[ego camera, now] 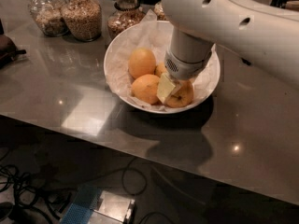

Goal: Pick orange from white bowl

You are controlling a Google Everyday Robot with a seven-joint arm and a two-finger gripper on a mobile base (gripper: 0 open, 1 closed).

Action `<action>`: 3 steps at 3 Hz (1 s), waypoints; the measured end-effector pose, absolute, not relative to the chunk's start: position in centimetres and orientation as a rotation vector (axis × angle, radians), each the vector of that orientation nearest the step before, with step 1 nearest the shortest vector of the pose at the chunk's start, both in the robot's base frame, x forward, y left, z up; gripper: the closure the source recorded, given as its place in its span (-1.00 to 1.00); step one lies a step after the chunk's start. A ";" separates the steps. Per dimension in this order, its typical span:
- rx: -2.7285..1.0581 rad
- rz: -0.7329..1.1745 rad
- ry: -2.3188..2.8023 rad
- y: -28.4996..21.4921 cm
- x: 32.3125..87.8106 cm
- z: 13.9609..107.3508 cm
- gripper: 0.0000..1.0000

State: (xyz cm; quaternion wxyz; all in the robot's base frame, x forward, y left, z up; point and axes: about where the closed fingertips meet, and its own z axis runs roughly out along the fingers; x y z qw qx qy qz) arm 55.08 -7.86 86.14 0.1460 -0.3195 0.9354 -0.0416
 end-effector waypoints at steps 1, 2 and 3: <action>-0.909 -0.107 2.704 -8.1 55.0 85.9 -0.17; -0.904 -0.099 2.711 -8.1 54.9 85.7 0.30; -0.903 -0.095 2.718 -8.3 54.9 85.6 0.77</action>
Offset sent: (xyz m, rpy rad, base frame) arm -0.0217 -0.0689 -0.1133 0.1973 0.2626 -0.1580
